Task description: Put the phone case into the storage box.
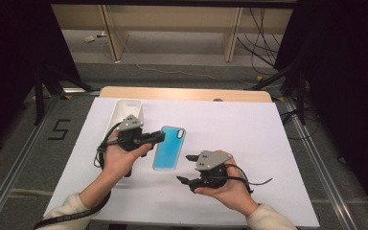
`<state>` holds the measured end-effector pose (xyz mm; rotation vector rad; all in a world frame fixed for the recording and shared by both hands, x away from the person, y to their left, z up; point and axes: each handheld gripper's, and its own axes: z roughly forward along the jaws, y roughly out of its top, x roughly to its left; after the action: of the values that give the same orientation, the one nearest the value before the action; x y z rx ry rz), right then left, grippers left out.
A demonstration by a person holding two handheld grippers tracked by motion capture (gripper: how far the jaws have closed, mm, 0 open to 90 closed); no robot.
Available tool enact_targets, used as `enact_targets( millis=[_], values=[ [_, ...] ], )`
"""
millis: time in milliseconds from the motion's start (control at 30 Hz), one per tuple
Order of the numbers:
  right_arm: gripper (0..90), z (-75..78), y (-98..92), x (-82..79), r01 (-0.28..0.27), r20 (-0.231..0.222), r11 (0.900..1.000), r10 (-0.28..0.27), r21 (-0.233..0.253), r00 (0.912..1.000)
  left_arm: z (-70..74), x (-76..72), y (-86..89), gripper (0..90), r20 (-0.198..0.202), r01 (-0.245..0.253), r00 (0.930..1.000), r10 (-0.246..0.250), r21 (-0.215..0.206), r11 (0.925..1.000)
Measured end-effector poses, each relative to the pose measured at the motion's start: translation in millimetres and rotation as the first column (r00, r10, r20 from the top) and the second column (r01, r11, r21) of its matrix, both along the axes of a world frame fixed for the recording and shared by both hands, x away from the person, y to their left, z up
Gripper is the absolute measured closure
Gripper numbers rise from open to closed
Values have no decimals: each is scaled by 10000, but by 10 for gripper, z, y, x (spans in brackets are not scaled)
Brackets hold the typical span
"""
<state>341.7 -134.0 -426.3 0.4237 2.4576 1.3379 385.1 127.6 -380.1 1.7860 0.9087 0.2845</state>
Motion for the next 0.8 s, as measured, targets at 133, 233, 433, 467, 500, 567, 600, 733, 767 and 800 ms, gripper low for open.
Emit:
enact_targets(
  millis=[133, 233, 433, 467, 500, 567, 600, 733, 767, 800],
  values=[
    [265, 11, -110, 28, 538, -150, 9975, -532, 464, 9985, 16, -13, 39, 825, 158, -8, 9999, 8, 19, 10000],
    [260, 23, -213, 43, 919, -271, 9927, -900, 775, 9956, 23, -19, 53, 825, 229, -35, 9997, 36, -24, 10000],
    [279, 21, -379, 63, 1317, -314, 9821, -1286, 1344, 9912, 46, -32, 110, 824, 460, -68, 9989, 68, 5, 10000],
    [279, 21, -379, 63, 1317, -314, 9821, -1286, 1344, 9912, 47, -34, 115, 824, 465, -64, 9989, 64, -13, 10000],
    [280, 23, -396, 61, 1285, -444, 9823, -1236, 1363, 9913, 52, -35, 124, 824, 513, -72, 9987, 72, -1, 10000],
    [273, 12, -429, 57, 1353, -610, 9796, -1275, 1485, 9900, 63, -43, 137, 825, 537, -45, 9985, 46, -23, 10000],
    [263, 9, -445, 48, 1438, -720, 9781, -1343, 1501, 9883, 67, -45, 142, 824, 555, -43, 9984, 47, -61, 10000],
    [246, 10, -492, 35, 1622, -561, 9737, -1551, 1603, 9863, 91, -49, 168, 825, 655, -47, 9978, 47, -6, 10000],
    [244, 7, -498, 33, 1648, -567, 9722, -1574, 1666, 9859, 94, -52, 172, 825, 657, -88, 9978, 90, -25, 10000],
    [241, 10, -513, 32, 1643, -582, 9726, -1567, 1647, 9859, 98, -51, 179, 825, 692, -76, 9976, 76, -3, 10000]
  ],
)
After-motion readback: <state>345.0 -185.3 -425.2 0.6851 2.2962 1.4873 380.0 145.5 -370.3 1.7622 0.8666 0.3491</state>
